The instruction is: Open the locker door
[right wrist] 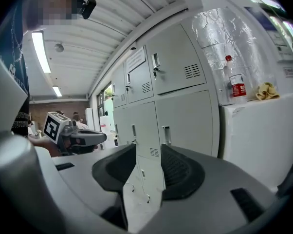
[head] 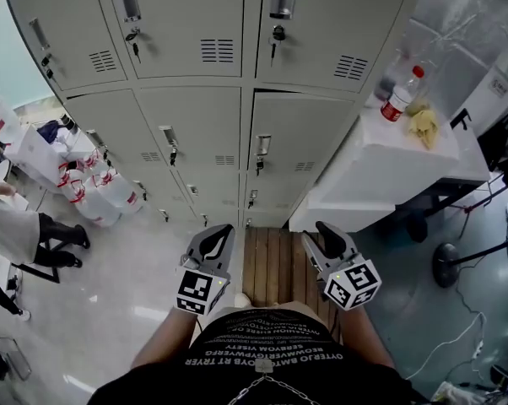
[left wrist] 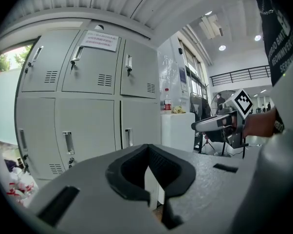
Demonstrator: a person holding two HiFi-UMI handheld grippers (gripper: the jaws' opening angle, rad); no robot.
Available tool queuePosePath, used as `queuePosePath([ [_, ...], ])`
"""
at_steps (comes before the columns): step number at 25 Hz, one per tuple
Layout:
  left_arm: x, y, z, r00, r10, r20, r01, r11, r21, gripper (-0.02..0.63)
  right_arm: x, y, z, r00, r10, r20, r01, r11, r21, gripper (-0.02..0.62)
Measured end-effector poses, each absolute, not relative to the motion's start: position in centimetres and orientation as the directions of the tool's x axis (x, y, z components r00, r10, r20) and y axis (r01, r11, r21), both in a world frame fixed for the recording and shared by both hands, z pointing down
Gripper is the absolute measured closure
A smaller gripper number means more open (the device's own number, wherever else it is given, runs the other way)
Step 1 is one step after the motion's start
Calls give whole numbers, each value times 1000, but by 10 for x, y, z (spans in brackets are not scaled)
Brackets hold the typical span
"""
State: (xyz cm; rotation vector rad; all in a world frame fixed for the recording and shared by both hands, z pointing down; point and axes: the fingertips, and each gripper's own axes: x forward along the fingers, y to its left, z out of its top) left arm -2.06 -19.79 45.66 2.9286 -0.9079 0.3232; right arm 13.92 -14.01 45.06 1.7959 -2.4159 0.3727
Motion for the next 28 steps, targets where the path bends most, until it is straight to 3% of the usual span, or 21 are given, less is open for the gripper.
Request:
queuePosePath([
  [9,-43,-224,454,803,-570,176,-581,-814,15,614,120,-168,439,-302,-922,242,-953,283,-113,454],
  [28,-34,-297,463,732,-643,227,-657,-754,-16,614,133,-274,452,-401,-892,207,-914,376,-153,454],
])
